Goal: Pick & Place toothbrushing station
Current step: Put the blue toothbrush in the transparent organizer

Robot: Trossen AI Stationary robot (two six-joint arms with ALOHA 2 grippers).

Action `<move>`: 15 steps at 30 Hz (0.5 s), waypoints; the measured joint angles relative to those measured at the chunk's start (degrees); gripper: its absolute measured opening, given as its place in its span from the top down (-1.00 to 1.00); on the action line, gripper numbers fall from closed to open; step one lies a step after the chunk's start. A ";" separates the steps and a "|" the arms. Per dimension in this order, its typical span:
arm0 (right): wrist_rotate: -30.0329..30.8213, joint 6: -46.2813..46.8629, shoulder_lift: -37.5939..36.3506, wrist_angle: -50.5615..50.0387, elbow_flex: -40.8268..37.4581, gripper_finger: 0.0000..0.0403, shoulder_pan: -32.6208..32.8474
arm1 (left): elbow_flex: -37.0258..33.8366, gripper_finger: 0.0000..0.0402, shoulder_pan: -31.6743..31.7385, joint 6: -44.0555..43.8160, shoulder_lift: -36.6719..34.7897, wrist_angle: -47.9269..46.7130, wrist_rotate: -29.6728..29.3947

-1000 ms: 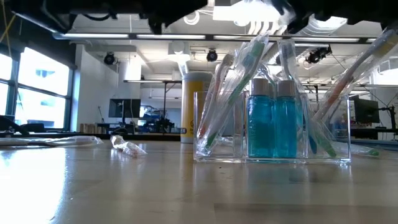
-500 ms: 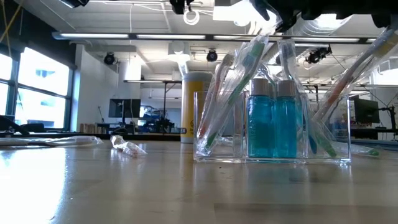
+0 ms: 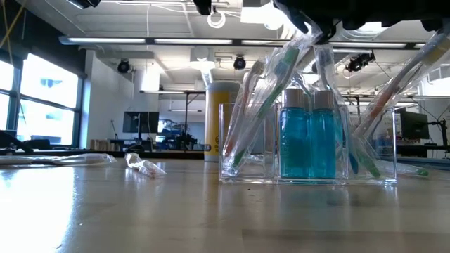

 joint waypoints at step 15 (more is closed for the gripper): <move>20.80 0.68 -3.76 -0.87 0.00 -0.13 3.75 | 0.02 0.94 -3.38 -0.80 -2.33 -8.48 8.62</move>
